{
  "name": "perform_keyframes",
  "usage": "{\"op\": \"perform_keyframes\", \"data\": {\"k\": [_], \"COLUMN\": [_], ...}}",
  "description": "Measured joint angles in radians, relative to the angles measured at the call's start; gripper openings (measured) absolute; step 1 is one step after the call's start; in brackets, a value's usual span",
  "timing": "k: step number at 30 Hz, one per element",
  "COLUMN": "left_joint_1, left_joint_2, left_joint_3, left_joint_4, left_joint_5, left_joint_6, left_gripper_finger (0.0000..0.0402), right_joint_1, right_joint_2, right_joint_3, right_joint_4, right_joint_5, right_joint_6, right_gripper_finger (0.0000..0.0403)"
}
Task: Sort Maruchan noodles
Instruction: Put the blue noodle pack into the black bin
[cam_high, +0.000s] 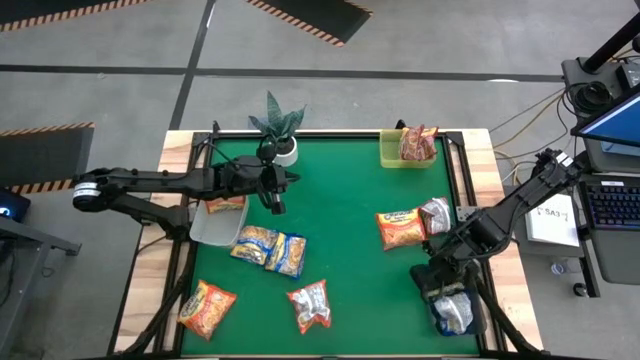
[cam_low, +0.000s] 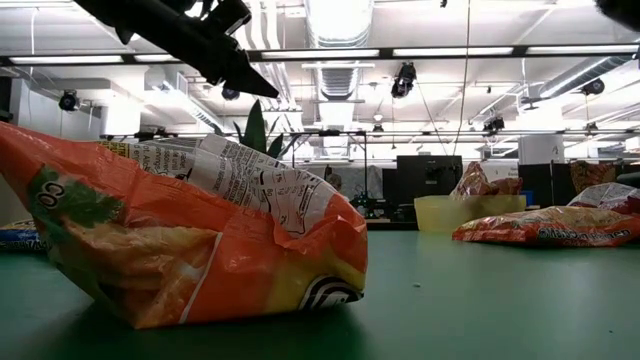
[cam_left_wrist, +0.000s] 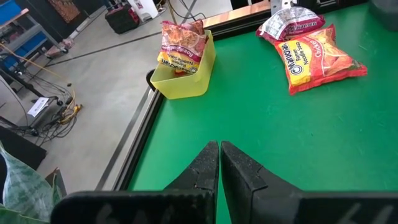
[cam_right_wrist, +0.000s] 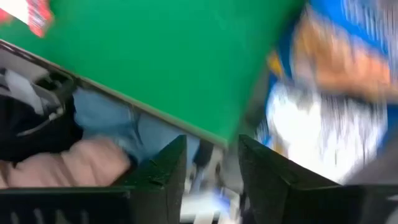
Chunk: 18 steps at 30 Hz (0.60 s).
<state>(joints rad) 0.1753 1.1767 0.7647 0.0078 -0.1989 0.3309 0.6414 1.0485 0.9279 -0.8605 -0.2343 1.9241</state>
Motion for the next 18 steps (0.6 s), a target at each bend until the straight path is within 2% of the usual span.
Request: {"op": "perform_keyframes", "data": {"k": [4,8,10,18], "left_joint_1": [0.0,0.0,0.0,-0.005], "left_joint_2": [0.0,0.0,0.0,0.0], "left_joint_3": [0.0,0.0,0.0,0.0], "left_joint_4": [0.0,0.006,0.015,0.019], "left_joint_5": [0.0,0.0,0.0,0.0], "left_joint_6": [-0.008,-0.013,-0.015,-0.09], "left_gripper_finger": [0.0,0.0,0.0,0.0], "right_joint_1": [-0.001,0.0,0.0,-0.01], "right_joint_2": [0.0,0.001,0.01,0.059], "right_joint_3": [0.0,0.0,0.0,0.0], "right_joint_4": [-0.002,-0.002,0.008,0.075], "right_joint_5": [0.165,0.191,0.25,0.595], "right_joint_6": [-0.125,-0.152,-0.202,-0.619], "right_gripper_finger": [0.0101,0.007,0.0053,0.0016]}}
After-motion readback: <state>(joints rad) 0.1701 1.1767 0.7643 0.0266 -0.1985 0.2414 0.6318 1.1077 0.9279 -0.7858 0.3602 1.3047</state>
